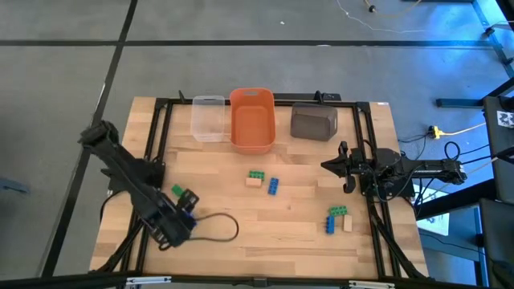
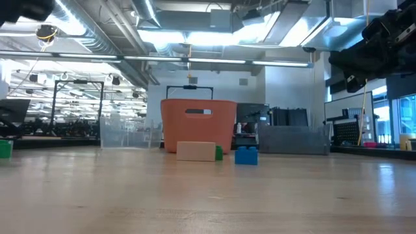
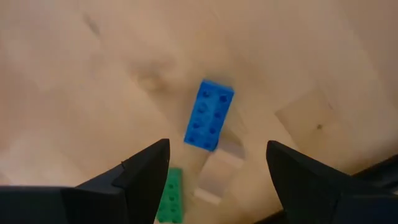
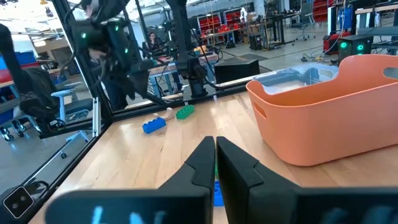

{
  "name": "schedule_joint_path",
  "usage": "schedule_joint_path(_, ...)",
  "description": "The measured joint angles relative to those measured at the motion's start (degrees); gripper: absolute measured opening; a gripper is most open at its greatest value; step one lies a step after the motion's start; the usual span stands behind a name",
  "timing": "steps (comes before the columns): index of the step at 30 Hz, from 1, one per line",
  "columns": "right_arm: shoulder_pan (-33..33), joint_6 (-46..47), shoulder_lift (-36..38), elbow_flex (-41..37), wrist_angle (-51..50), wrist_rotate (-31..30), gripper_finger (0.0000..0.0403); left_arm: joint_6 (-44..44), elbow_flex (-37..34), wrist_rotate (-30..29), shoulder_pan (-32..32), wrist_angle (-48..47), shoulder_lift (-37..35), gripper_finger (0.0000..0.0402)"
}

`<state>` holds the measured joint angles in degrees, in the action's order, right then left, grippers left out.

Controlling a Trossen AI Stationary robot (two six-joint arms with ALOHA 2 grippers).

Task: Sort & place blocks by color
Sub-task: Put the bottom left blue game piece into the black bin

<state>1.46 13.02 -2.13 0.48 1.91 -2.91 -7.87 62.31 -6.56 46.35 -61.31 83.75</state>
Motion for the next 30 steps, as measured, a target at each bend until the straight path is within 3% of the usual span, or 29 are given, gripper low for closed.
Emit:
schedule_joint_path(11, 0.0, 0.0, 0.0, 0.0, 0.0, 0.0, 0.0019, 3.6, -10.2, 1.1, -1.1, 11.7, 2.7, 0.0261)
schedule_joint_path(30, 0.0, 0.0, 0.0, 0.0, 0.0, 0.0, 0.0019, 11.6, -17.0, 4.7, -5.9, 20.4, 2.7, 0.0261)
